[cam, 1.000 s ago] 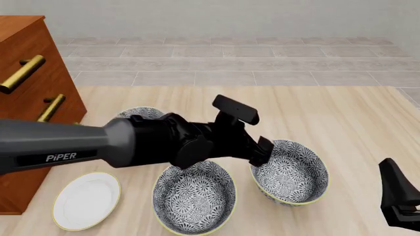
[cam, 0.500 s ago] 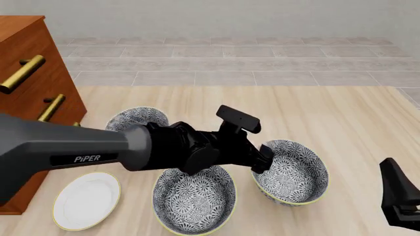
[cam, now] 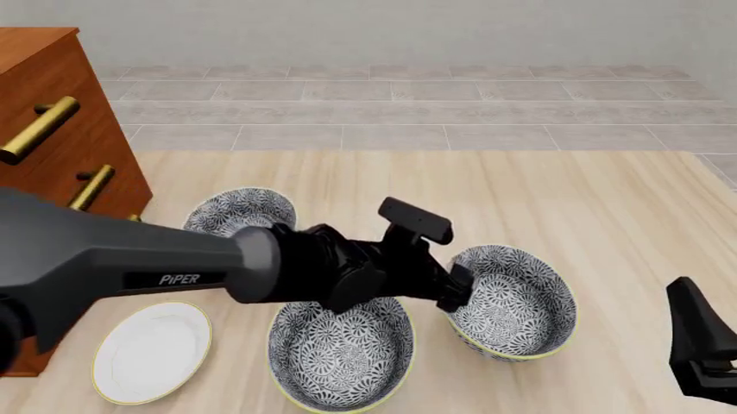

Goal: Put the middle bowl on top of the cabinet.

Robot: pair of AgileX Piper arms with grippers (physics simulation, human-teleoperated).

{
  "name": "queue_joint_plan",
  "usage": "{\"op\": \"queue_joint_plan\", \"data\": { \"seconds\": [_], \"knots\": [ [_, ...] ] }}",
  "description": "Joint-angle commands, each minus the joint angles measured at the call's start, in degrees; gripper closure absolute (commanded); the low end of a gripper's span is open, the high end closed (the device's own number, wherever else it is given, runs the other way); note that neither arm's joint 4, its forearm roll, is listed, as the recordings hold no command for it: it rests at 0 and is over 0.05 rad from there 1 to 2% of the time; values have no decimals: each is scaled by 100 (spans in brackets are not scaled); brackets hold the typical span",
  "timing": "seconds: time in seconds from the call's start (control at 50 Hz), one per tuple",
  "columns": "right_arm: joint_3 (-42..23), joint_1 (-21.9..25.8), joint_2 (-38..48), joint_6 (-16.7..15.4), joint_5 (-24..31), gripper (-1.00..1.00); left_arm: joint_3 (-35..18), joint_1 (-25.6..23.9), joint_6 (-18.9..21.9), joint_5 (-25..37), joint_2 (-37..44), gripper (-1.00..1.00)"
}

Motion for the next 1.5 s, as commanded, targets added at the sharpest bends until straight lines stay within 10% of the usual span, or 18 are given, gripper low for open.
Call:
{"op": "queue_joint_plan", "data": {
  "seconds": [0.02,1.04,1.06,1.5],
  "knots": [
    [2,-3,0,5,2,-100,17,33,-19,-52,97,-100],
    [-4,-12,0,46,14,-100,54,-53,-222,-200,395,-100],
    [-10,-12,0,46,20,-100,55,-50,-206,-209,394,100],
    [-9,-14,0,56,13,-100,51,-257,-461,-249,226,100]
  ]
}}
